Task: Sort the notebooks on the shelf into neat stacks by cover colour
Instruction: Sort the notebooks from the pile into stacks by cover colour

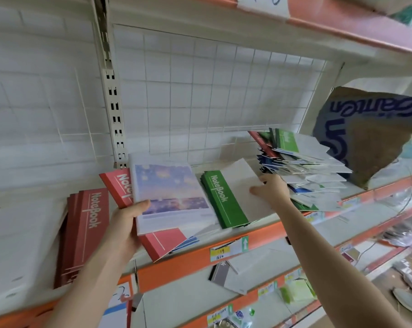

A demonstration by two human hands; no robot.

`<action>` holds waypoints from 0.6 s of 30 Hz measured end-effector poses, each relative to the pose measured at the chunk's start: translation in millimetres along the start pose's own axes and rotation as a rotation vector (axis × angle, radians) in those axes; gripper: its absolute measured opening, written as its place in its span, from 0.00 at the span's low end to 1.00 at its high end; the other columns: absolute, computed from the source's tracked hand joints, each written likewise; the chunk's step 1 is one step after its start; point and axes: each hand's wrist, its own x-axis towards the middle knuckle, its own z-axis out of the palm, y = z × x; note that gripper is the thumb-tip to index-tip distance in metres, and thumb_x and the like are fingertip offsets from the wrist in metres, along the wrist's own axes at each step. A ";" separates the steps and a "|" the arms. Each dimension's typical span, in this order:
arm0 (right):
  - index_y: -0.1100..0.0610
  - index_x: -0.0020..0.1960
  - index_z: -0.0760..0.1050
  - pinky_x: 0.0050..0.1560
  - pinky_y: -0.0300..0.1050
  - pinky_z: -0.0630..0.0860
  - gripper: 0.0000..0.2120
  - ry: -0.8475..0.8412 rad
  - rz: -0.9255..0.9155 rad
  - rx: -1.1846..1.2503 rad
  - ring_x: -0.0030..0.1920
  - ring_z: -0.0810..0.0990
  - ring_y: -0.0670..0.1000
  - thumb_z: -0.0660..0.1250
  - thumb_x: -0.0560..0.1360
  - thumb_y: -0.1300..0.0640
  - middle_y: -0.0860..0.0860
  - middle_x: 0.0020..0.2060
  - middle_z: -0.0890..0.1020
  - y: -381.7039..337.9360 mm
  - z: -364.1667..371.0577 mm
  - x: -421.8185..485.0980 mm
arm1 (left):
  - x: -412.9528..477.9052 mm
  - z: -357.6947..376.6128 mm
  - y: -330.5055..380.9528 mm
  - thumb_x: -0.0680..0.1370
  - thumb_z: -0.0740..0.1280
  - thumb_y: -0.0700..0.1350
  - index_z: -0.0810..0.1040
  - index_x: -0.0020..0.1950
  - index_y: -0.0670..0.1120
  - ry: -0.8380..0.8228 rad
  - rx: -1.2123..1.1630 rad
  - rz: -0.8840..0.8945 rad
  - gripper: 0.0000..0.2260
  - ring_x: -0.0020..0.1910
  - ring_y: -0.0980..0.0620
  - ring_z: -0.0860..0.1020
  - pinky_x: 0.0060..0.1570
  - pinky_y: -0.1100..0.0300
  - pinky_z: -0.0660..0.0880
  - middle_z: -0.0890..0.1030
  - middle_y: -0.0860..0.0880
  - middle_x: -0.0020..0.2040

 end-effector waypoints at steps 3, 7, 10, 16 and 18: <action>0.59 0.56 0.78 0.27 0.36 0.64 0.16 0.004 0.019 -0.087 0.40 0.76 0.54 0.70 0.70 0.55 0.55 0.43 0.80 9.7 4.2 13.3 | 3.0 -3.2 0.9 0.77 0.60 0.38 0.75 0.59 0.43 0.012 0.002 0.011 0.11 0.40 0.45 0.79 0.37 0.54 0.72 0.80 0.45 0.44; 0.61 0.53 0.77 0.34 0.40 0.69 0.13 0.040 0.020 -0.137 0.43 0.77 0.56 0.69 0.71 0.56 0.57 0.47 0.81 11.9 11.4 26.4 | 5.2 -1.6 1.9 0.77 0.59 0.37 0.77 0.49 0.45 0.017 0.009 -0.001 0.08 0.32 0.47 0.81 0.36 0.55 0.72 0.82 0.47 0.36; 0.60 0.60 0.74 0.45 0.46 0.73 0.17 0.059 0.010 -0.248 0.56 0.75 0.58 0.67 0.74 0.56 0.58 0.55 0.78 12.3 15.4 28.3 | 6.7 0.8 1.5 0.77 0.58 0.37 0.77 0.45 0.44 0.017 -0.004 -0.001 0.08 0.26 0.51 0.80 0.36 0.55 0.71 0.82 0.49 0.29; 0.61 0.61 0.75 0.55 0.42 0.72 0.16 0.024 -0.275 -0.221 0.57 0.75 0.56 0.63 0.78 0.54 0.58 0.56 0.78 -18.1 25.0 13.7 | 8.0 6.9 0.8 0.77 0.58 0.35 0.77 0.45 0.43 -0.013 -0.032 -0.008 0.09 0.27 0.50 0.81 0.38 0.54 0.72 0.83 0.48 0.30; 0.64 0.48 0.77 0.41 0.36 0.74 0.15 -0.176 -0.258 0.135 0.38 0.76 0.52 0.60 0.79 0.53 0.57 0.41 0.79 -43.0 30.5 -7.5 | 8.9 7.2 0.7 0.76 0.59 0.34 0.77 0.48 0.43 -0.004 -0.026 -0.007 0.08 0.29 0.49 0.81 0.36 0.54 0.74 0.83 0.47 0.32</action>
